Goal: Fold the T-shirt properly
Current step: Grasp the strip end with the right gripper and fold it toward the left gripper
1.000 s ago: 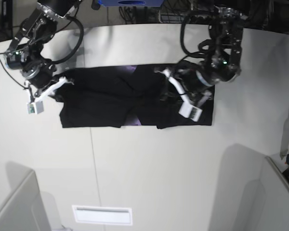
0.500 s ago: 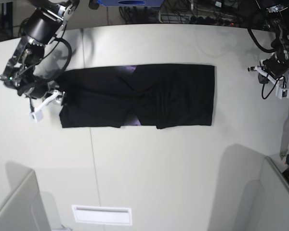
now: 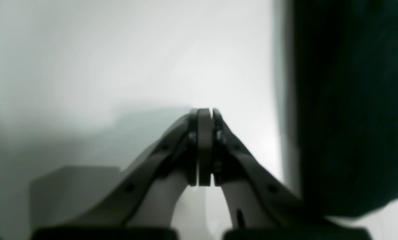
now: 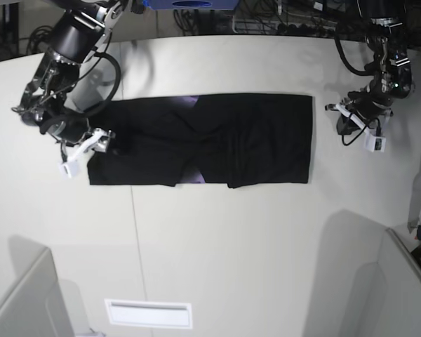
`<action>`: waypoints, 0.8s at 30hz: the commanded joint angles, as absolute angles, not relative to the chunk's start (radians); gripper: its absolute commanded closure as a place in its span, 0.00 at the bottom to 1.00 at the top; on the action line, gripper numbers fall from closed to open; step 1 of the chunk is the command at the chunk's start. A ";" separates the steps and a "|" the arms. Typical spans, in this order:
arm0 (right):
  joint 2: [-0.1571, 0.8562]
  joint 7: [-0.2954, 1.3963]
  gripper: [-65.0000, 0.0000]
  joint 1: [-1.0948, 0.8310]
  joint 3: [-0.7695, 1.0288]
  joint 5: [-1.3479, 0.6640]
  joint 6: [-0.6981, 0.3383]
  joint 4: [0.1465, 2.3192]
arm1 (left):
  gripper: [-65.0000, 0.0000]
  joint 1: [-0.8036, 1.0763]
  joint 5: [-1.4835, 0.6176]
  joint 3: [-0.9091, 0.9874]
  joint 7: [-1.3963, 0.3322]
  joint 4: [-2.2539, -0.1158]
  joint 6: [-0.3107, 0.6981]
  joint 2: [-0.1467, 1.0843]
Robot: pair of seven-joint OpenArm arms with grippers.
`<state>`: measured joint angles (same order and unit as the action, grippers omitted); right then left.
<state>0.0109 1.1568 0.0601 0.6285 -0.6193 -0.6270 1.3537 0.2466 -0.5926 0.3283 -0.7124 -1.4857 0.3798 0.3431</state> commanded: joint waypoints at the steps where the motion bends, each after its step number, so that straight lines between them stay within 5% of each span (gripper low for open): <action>1: 0.015 1.202 0.35 0.059 0.625 -0.575 -0.622 1.348 | 1.00 0.240 -0.587 0.312 -0.730 -1.492 0.363 0.349; 10: 0.067 1.129 1.00 0.094 0.624 -0.567 -0.613 1.267 | 1.00 0.194 -0.588 0.094 -0.728 -1.503 0.288 0.346; 18: 0.156 1.089 1.00 0.108 0.585 -0.567 -0.538 1.319 | 1.00 0.189 -0.588 -0.004 -0.731 -1.566 0.286 0.280; 24: 0.160 1.095 1.00 0.056 0.430 -0.567 -0.432 1.600 | 1.00 0.156 -0.587 -0.081 -0.731 -1.566 0.278 0.248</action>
<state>0.1455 1.1088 0.0387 0.4229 -0.5468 -0.4225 1.5871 0.1555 -0.5922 -0.0822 -0.7216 -1.5543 0.2840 0.2386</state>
